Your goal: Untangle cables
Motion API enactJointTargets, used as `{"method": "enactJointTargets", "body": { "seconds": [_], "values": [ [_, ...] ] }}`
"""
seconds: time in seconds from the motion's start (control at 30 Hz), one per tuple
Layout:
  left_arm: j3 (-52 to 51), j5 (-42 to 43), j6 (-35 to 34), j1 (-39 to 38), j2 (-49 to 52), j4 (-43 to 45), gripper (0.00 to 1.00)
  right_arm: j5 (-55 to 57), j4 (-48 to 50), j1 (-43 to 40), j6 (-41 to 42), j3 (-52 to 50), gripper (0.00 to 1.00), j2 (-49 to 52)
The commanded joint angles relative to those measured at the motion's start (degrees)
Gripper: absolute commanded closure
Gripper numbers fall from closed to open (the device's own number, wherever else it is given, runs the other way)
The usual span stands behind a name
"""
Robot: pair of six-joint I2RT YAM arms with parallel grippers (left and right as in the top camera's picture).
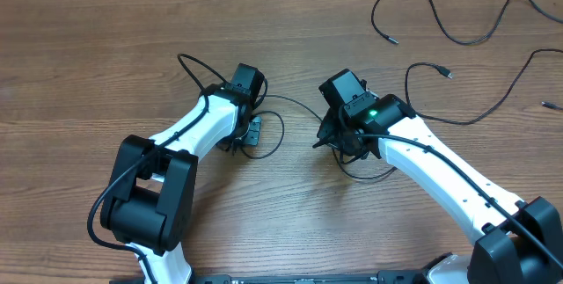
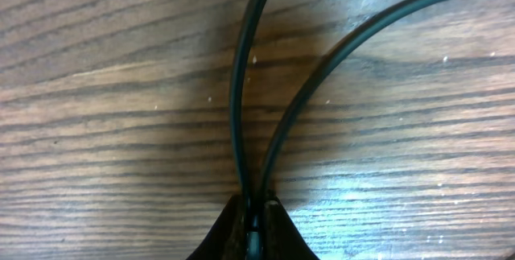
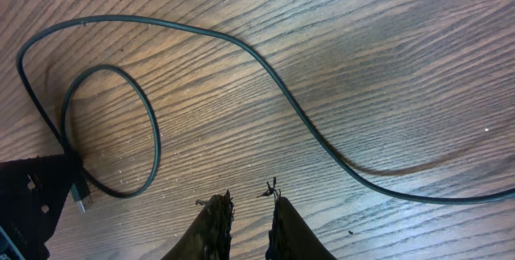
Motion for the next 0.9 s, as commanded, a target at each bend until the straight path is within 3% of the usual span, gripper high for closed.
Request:
{"method": "enactJointTargets", "body": {
  "seconds": [0.0,0.87],
  "values": [
    [1.46,-0.79,-1.49,0.33,0.68,-1.14,0.95,-0.07,0.22,-0.07,0.35,0.35,0.82,0.24],
    [16.31,2.03,-3.61,0.33,0.68,-15.52,0.96,-0.07,0.46,-0.07,0.37,0.35,0.82,0.24]
  ]
}}
